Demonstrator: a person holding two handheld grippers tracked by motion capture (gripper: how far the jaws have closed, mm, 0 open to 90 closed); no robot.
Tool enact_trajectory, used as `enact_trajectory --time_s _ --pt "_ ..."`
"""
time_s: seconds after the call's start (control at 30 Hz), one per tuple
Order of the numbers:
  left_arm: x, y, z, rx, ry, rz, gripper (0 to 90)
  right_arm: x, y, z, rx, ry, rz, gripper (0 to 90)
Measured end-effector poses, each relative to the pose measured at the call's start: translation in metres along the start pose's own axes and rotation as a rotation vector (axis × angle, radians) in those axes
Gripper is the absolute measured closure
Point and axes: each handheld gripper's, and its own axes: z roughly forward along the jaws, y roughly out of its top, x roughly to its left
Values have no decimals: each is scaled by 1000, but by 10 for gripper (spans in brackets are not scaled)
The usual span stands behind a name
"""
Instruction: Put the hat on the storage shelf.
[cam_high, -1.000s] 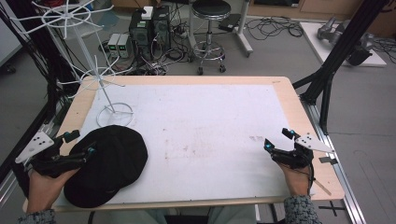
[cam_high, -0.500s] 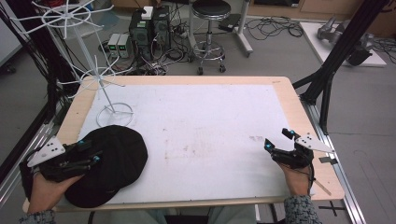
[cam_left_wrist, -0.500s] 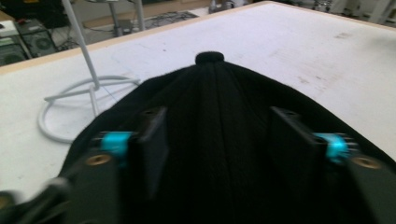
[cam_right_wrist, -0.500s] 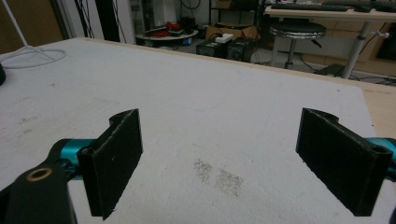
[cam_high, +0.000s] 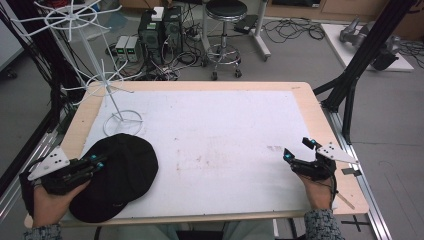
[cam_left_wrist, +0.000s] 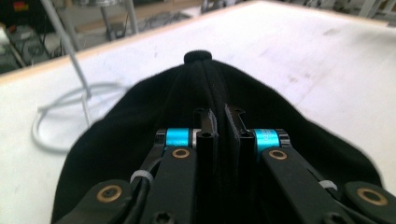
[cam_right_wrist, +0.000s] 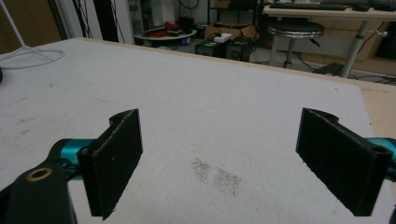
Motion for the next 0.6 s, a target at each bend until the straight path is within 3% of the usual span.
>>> enact_trajectory --time_s 0.23,0.33,0.6 --pt "-9 16 -5 -90 -46 35 845 -2 0 -1 -3 -5 6 137" --pt "-14 24 -6 -99 -57 57 844 -3 0 -2 -3 -6 11 137" --pt "-23 42 -14 -165 -93 53 844 -4 0 -2 -9 -7 15 137"
